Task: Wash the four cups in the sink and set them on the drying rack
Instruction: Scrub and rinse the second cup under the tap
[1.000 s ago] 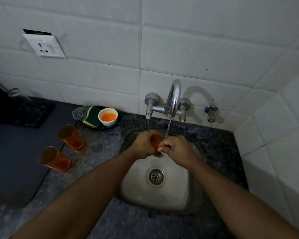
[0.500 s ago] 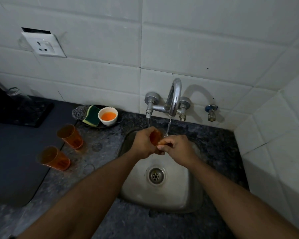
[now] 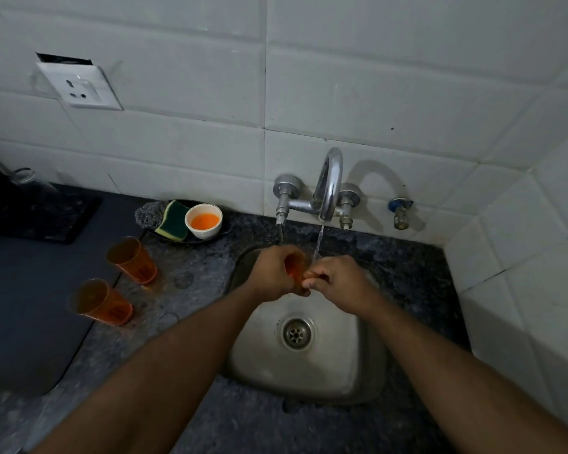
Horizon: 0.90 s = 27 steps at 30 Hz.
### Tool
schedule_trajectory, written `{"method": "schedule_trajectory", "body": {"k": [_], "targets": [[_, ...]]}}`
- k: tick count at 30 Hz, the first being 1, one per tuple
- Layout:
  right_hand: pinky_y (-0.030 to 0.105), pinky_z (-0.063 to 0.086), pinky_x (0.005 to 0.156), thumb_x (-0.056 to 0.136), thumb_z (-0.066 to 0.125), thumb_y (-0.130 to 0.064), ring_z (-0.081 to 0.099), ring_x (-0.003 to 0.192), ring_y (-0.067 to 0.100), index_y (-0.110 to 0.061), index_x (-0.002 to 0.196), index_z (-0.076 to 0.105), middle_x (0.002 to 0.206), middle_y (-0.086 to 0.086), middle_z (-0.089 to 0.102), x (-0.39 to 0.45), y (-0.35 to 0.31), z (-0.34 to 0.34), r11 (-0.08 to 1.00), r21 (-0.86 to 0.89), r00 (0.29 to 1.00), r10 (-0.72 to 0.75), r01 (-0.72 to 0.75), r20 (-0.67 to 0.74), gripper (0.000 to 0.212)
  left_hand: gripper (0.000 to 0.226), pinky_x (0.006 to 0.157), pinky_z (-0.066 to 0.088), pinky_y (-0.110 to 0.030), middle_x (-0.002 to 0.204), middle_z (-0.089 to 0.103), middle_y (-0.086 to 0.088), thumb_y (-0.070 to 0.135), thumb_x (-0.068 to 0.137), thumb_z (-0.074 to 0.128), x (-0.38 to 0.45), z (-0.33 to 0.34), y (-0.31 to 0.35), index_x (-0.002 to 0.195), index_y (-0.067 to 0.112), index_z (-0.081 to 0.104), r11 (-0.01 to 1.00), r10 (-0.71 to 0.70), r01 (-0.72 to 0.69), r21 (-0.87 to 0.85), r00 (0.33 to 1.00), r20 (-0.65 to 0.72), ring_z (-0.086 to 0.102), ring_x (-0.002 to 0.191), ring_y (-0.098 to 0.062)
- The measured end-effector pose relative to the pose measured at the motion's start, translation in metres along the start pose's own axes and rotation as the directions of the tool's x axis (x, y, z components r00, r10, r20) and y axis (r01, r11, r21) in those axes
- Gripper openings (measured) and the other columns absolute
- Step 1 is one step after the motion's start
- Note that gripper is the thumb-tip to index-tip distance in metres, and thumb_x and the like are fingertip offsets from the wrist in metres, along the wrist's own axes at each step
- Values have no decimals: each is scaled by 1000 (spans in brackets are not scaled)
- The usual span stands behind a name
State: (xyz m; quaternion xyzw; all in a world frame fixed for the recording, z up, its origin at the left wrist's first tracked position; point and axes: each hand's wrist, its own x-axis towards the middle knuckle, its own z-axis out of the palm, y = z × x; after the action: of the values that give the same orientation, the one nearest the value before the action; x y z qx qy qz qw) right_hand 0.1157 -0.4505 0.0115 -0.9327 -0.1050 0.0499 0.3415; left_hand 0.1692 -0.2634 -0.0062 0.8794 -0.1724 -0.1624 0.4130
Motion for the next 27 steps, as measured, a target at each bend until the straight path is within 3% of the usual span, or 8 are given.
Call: {"method": "schedule_trajectory", "body": {"k": [3,7,10,13,15,20,24,27], "targets": [[27,52,69,88,83,-19,64,72,5,-16,84,79,80,-7,70,2,2,0,999,-17,999,-26,27,18,6,73,75,66,-30,118,68,1,5,67,96,0,-4,-7,132,18,64,984,-29,54,-169,989,146,67,105,-16],[20,53,71,87,83,-14,69,75,5,-17,87,82,81,-9,76,1,-7,11,988,150,989,55,-34,-137,3,87,84,57,-24,120,69,4,18,60,101,0,5,-5,136,19,59,985,-32,38,-166,999,39,65,109,-12],[17,53,71,87,84,-14,70,77,4,-15,92,83,84,-7,76,1,-7,8,991,135,994,17,-2,-107,6,68,77,53,-22,103,71,8,21,59,102,1,7,-7,117,18,66,996,-38,37,-80,999,-20,68,98,-12],[24,52,74,88,83,-18,63,75,1,-18,92,82,82,-15,67,5,-1,-1,994,-37,992,-100,103,76,5,61,80,58,-27,107,71,5,0,64,96,3,-4,-11,112,24,66,972,-110,149,-180,972,209,69,106,-17],[25,52,74,88,83,-18,64,75,0,-19,92,82,81,-16,68,7,1,-2,995,-31,991,-97,100,87,4,66,88,60,-34,115,70,3,-2,65,94,3,-9,-11,119,24,65,968,-106,162,-189,956,275,67,112,-18],[18,56,79,87,83,-14,70,82,-1,-16,95,83,91,-7,79,7,-5,7,996,81,995,-32,40,-93,8,74,85,56,-27,109,71,5,20,57,103,1,6,-5,121,18,66,992,-63,57,-113,997,-48,68,105,-16],[34,57,78,89,82,-22,66,77,4,-19,90,80,86,-11,74,8,5,-5,982,-85,977,-153,167,148,3,64,87,57,-28,110,72,6,0,62,96,4,-9,-6,114,25,68,983,-81,117,-142,969,234,69,110,-17],[25,54,72,88,83,-15,66,73,6,-16,85,80,80,-8,72,9,2,-1,993,-18,992,-120,120,35,4,70,83,54,-24,116,69,4,2,63,96,4,-8,-1,122,22,65,984,-88,114,-133,979,186,65,112,-17]]}}
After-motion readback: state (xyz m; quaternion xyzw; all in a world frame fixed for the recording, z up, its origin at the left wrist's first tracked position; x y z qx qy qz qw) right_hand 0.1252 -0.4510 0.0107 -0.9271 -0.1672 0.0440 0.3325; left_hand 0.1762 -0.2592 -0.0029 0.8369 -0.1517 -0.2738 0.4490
